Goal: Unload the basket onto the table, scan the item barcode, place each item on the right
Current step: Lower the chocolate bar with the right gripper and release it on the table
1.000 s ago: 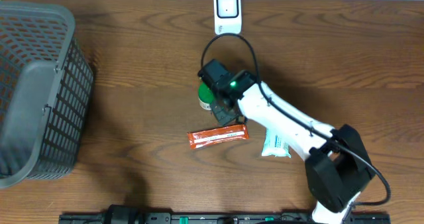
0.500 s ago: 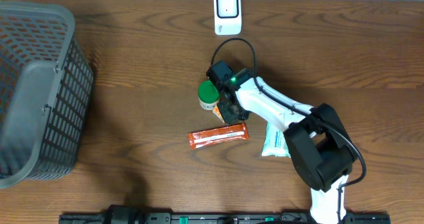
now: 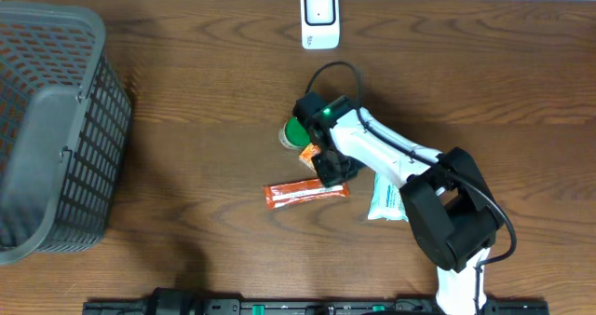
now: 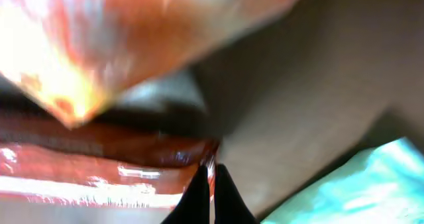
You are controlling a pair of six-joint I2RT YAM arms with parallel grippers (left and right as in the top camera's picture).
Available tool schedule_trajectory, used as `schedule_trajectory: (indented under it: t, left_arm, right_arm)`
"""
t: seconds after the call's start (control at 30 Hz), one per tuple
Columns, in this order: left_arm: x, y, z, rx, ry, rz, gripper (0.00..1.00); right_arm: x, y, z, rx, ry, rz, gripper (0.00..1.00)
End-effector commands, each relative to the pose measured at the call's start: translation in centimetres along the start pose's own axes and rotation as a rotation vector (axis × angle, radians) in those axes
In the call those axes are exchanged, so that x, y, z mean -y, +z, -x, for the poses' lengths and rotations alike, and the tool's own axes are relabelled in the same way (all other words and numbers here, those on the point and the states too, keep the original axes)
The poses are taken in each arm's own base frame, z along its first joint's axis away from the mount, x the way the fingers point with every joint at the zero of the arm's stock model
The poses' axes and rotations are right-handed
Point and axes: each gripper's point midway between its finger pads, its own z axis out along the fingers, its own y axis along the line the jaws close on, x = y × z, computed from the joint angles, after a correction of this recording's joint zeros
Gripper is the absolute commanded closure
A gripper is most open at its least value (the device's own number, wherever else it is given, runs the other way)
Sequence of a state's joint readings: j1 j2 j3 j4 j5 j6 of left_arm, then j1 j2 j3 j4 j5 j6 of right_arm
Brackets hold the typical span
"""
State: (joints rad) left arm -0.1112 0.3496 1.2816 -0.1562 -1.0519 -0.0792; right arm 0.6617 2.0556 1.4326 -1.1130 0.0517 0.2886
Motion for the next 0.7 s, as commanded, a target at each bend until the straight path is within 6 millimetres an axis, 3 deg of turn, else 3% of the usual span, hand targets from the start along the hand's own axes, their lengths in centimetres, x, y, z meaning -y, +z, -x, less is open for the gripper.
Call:
schedule_trajectory:
  t: [0.0, 0.17, 0.33, 0.5, 0.67]
  left_arm:
    - [0.0, 0.0, -0.2, 0.002, -0.004, 0.0, 0.22]
    - [0.0, 0.0, -0.2, 0.002, -0.004, 0.0, 0.22]
    - [0.0, 0.0, -0.2, 0.002, -0.004, -0.001, 0.22]
    - [0.0, 0.0, -0.2, 0.002, -0.004, 0.0, 0.22]
    - [0.0, 0.0, -0.2, 0.002, -0.004, 0.0, 0.22]
  right_arm:
    - [-2.3, 1.6, -1.9, -0.077, -0.04, 0.03, 0.99]
    - [-2.1, 1.6, 0.1, 0.027, -0.067, -0.052, 0.99]
    - [-3.2, 0.6, 0.9, 0.051, -0.066, 0.001, 0.99]
    - [-5.0, -1.2, 0.6, 0.061, -0.071, 0.118, 0.99]
    - [-4.8, -4.1, 0.9, 0.145, -0.072, 0.131, 0.99]
